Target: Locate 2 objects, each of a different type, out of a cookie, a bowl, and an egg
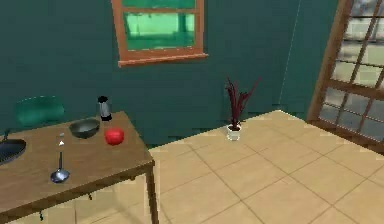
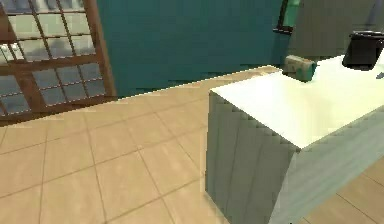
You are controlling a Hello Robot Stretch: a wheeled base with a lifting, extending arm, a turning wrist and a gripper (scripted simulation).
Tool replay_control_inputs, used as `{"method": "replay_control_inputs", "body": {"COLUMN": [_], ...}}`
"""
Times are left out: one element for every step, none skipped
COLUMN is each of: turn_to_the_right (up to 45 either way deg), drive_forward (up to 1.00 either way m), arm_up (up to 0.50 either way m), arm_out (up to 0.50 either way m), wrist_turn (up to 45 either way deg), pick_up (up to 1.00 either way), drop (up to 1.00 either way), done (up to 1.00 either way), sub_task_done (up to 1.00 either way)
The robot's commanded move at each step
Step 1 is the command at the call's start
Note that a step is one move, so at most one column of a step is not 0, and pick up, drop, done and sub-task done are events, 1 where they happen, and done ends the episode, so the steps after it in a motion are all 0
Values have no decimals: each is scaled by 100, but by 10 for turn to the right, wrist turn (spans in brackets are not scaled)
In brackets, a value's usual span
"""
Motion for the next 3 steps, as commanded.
{"method": "replay_control_inputs", "body": {"turn_to_the_right": [450,210,0], "drive_forward": [0,0,95], "arm_up": [0,0,0], "arm_out": [0,0,0], "wrist_turn": [0,0,0], "pick_up": [0,0,0], "drop": [0,0,0], "done": [0,0,0], "sub_task_done": [0,0,0]}}
